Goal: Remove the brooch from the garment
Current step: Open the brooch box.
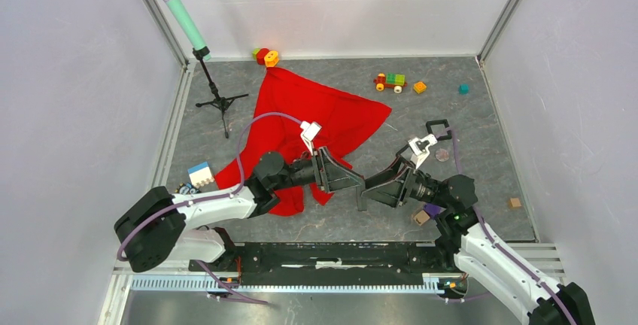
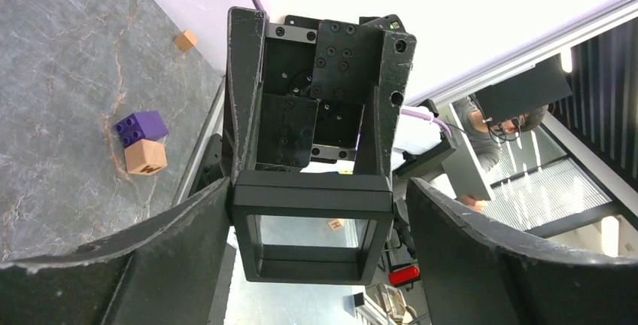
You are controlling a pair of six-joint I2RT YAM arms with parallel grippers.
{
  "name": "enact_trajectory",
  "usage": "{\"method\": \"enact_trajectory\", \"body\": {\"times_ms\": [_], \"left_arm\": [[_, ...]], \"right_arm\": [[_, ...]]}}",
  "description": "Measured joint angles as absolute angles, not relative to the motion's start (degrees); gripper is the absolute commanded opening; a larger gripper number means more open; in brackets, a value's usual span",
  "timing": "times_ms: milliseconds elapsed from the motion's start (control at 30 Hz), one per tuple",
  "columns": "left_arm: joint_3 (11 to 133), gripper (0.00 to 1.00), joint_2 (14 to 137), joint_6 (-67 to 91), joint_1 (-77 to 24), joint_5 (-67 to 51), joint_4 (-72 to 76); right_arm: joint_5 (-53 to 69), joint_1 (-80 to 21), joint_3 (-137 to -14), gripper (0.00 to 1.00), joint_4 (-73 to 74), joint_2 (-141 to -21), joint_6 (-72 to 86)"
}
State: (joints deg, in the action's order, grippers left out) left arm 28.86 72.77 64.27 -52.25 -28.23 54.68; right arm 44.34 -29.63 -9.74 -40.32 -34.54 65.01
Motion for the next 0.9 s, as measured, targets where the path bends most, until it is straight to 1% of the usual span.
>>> {"method": "enact_trajectory", "body": {"times_ms": [233,333,433,533,567,633,700,900], "left_arm": [[28.9,0.91,72.8,64.3,-52.2,-28.3,55.3],[28.8,0.88,72.8,64.4,-52.2,-28.4,55.7],[28.7,0.8,72.8,64.4,-52.2,-28.6,55.8],[28.7,0.73,72.9,64.4,-52.2,-28.6,55.8],[28.7,0.65,73.0,64.4,-52.2,-28.6,55.9],[28.7,0.42,73.3,64.5,-52.2,-28.7,56.2],[28.7,0.3,73.6,64.7,-52.2,-28.7,56.4],[28.7,0.25,74.3,65.1,-52.1,-28.9,57.6]], "right_arm": [[42.9,-29.6,-9.3,0.55,-40.9,-34.4,66.4],[42.5,-29.6,-8.4,0.55,-43.5,-35.0,67.9],[42.4,-29.6,-8.0,0.55,-45.6,-35.8,69.3],[42.4,-29.6,-8.0,0.55,-46.7,-36.0,70.0],[42.4,-29.6,-8.0,0.55,-46.8,-35.9,70.0],[42.4,-29.6,-7.9,0.55,-46.6,-35.9,70.1],[42.4,-29.6,-7.8,0.54,-46.5,-35.9,70.2],[42.1,-29.6,-7.5,0.53,-47.1,-35.7,70.9]]}}
